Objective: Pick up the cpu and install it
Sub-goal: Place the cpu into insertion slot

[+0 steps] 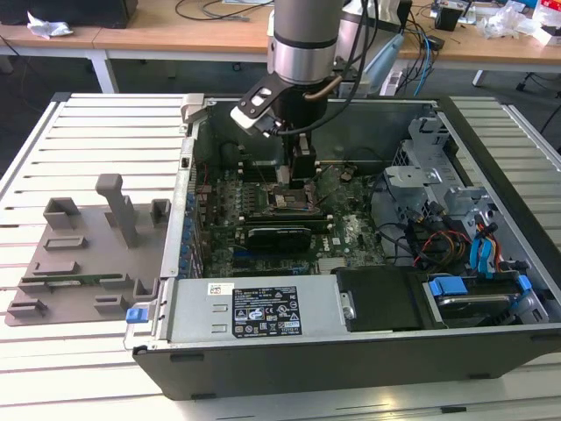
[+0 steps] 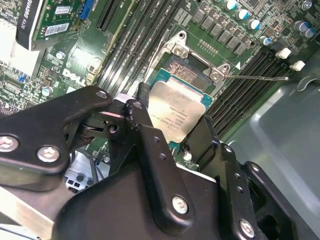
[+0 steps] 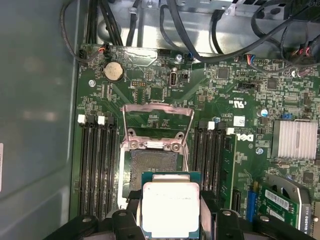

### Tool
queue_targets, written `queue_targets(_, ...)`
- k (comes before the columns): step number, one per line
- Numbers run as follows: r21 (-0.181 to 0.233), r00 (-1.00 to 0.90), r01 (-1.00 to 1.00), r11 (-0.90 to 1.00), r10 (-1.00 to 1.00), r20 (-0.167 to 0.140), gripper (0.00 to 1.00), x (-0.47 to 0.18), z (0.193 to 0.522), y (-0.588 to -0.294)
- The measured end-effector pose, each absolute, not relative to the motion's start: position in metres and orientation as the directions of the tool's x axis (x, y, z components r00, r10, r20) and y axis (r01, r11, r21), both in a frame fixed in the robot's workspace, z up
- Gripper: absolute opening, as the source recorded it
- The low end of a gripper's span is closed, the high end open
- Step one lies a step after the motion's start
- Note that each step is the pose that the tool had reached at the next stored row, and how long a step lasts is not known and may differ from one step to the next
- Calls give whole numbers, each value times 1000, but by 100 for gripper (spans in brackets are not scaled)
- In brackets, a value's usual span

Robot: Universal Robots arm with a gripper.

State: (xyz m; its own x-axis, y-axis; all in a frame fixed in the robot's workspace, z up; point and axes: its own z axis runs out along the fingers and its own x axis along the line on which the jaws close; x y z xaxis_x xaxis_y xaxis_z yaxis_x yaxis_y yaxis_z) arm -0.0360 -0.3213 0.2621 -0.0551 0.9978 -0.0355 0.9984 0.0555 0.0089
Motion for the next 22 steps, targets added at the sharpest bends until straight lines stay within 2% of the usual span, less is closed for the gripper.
queue_targets(22, 9, -52, 999, 53, 998, -35, 55, -36, 238, -319)
